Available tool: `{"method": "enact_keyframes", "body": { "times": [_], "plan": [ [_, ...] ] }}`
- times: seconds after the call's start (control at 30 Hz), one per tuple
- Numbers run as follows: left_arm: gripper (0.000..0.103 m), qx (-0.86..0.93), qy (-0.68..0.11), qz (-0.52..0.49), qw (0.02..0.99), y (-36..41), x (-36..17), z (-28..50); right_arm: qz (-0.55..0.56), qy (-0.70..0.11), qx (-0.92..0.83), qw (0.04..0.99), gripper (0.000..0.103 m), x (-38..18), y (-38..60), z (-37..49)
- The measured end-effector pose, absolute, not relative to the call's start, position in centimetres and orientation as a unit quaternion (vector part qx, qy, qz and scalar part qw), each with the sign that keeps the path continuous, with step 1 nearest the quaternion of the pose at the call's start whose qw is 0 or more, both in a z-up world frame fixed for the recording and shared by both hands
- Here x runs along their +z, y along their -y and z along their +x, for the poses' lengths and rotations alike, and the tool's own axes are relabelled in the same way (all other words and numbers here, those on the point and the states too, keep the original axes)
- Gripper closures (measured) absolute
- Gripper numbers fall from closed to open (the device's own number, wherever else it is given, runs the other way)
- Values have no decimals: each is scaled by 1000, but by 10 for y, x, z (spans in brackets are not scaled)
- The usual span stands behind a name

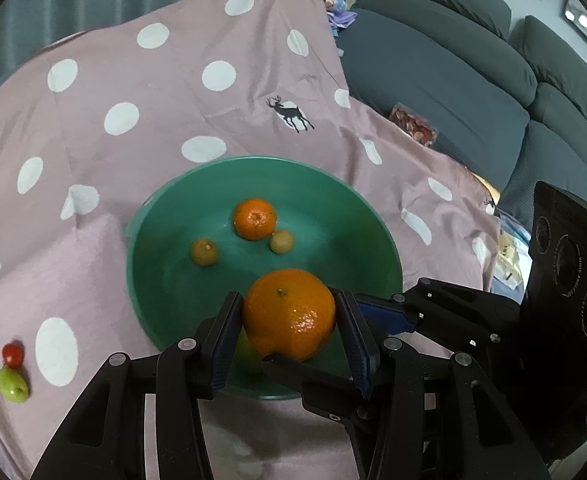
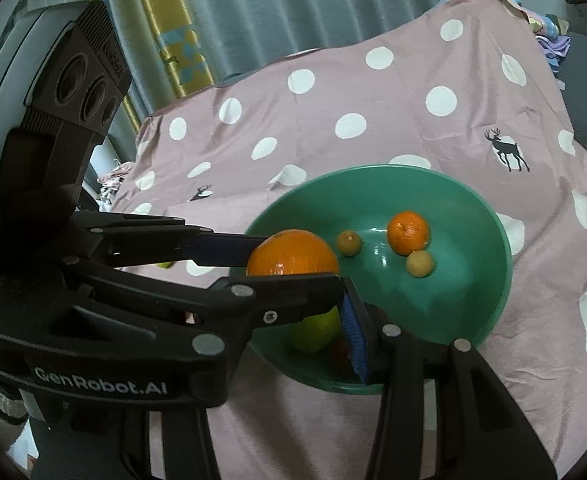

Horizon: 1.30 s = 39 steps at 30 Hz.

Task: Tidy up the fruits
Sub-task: 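Carry the held orange over the green bowl with the left gripper, then open the left gripper to drop the orange into the bowl, then withdraw the left tool and move it toward the green plum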

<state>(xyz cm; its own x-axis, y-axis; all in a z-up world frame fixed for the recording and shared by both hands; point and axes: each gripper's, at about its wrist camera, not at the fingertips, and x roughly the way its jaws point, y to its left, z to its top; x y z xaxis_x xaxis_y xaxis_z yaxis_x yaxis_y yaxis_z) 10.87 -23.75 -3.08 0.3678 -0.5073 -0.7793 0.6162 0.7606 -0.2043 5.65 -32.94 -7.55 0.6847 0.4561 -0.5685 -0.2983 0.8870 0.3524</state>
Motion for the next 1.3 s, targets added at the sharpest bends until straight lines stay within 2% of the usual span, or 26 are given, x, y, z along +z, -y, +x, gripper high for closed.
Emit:
{"method": "enact_keyframes", "body": {
  "times": [0.67,0.7,0.77,0.83,1.0,1.03,1.1,1.3],
  "plan": [
    [54,-341,-454,51,821,240,-41,116,98,-363,179,909,55,-82,329,63],
    [53,-339,-453,52,823,240,-41,115,100,-362,179,909,55,-82,329,62],
    [41,-330,-448,56,829,238,-38,112,101,-360,175,911,55,-80,330,60],
    [36,-326,-442,55,834,234,-35,110,109,-355,171,913,49,-78,332,56],
    [31,-308,-424,67,849,223,-23,98,119,-346,166,916,44,-73,336,46],
    [23,-302,-418,71,854,221,-20,94,120,-345,163,917,42,-72,336,43],
    [17,-293,-408,77,861,216,-16,88,123,-341,161,918,38,-69,336,38],
    [16,-261,-392,84,878,194,-5,72,121,-337,159,920,32,-63,332,26]
  ]
}}
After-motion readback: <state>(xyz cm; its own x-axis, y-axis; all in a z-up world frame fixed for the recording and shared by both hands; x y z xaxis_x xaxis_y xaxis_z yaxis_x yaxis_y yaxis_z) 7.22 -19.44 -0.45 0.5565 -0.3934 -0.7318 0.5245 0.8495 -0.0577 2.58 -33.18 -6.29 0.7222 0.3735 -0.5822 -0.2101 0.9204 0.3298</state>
